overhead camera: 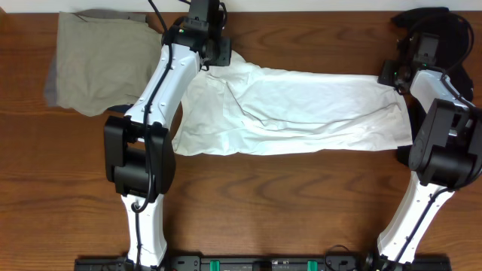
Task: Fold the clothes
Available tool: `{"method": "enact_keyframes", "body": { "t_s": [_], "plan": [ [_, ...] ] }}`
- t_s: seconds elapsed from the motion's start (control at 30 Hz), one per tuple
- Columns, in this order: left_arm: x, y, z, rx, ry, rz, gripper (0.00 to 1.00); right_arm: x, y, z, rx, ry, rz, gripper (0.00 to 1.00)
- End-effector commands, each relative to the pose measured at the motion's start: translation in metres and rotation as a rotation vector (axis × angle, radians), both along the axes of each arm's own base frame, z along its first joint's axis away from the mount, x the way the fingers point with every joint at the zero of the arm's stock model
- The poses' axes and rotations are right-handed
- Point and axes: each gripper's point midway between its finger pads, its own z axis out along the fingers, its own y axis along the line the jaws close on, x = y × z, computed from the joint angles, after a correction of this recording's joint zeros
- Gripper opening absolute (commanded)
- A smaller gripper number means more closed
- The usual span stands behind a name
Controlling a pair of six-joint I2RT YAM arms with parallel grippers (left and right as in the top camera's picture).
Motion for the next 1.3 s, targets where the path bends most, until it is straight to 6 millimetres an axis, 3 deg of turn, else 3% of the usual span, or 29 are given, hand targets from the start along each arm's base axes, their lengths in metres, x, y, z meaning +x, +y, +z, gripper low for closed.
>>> {"method": "enact_keyframes", "body": {
  "t_s": [0.0,0.27,0.4,0.5,0.7,0.83,1.0,1.03,1.07,1.1,1.13,1.2,1.27],
  "plan": [
    [-0.004,0.001,-0.004,0.003,0.023,0.000,0.29,0.001,0.001,0.018,-0.001,-0.010,-0.004,0.01],
    [-0.020,0.013,-0.014,0.025,0.108,0.015,0.28,-0.024,0.007,0.100,0.009,-0.015,0.007,0.01],
    [-0.031,0.025,-0.020,0.039,0.168,0.032,0.27,-0.052,0.018,0.120,0.040,0.045,0.017,0.01],
    [-0.041,0.034,-0.025,0.050,0.218,0.046,0.27,-0.077,0.029,0.117,0.095,0.135,0.019,0.01],
    [-0.048,0.046,-0.028,0.059,0.255,0.060,0.27,-0.126,0.037,0.091,0.130,0.344,-0.003,0.01],
    [-0.048,0.046,-0.028,0.056,0.257,0.057,0.27,-0.141,0.032,0.072,0.117,0.408,-0.031,0.01],
    [-0.050,0.030,-0.026,0.004,0.254,-0.038,0.27,-0.157,0.028,0.050,0.134,0.459,-0.050,0.05],
    [-0.049,0.030,-0.025,0.003,0.250,-0.038,0.27,-0.159,0.028,0.047,0.136,0.463,-0.053,0.10],
    [-0.047,0.030,-0.025,0.001,0.243,-0.038,0.27,-0.160,0.027,0.046,0.137,0.465,-0.055,0.24],
    [-0.045,0.029,-0.024,-0.001,0.234,-0.040,0.27,-0.160,0.026,0.046,0.138,0.466,-0.058,0.51],
    [-0.043,0.027,-0.023,-0.006,0.224,-0.042,0.27,-0.161,0.026,0.046,0.138,0.466,-0.058,0.68],
    [-0.036,0.022,-0.020,-0.015,0.190,-0.051,0.28,-0.160,0.026,0.046,0.137,0.465,-0.058,0.80],
    [-0.027,0.016,-0.016,-0.022,0.147,-0.061,0.28,-0.160,0.026,0.046,0.139,0.464,-0.058,0.84]
  ]
}}
